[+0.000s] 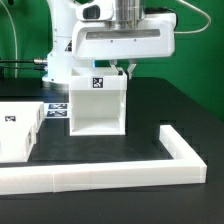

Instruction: Assemble drawer

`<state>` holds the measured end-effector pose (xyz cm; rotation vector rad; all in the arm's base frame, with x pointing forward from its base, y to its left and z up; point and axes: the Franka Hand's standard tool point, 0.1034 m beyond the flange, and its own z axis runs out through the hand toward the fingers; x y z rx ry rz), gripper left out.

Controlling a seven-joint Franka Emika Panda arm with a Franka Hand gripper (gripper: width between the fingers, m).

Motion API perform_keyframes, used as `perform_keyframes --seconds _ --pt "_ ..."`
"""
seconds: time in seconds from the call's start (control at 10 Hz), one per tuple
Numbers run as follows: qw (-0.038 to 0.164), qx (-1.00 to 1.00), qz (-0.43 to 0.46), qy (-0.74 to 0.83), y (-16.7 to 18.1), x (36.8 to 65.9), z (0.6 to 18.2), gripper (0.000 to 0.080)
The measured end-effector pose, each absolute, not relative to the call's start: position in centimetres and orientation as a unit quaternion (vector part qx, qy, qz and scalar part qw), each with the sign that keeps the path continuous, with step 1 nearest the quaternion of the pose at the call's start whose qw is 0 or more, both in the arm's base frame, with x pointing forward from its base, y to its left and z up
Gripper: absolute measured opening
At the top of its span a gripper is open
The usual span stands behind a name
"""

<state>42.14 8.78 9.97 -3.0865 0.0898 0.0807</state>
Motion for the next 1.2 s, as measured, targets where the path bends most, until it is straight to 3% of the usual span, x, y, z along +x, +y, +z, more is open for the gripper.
perform_keyframes --seconds 1.2 --pt "0.048 -0.997 -0.059 0.010 7.9 59.1 10.1 0.0039"
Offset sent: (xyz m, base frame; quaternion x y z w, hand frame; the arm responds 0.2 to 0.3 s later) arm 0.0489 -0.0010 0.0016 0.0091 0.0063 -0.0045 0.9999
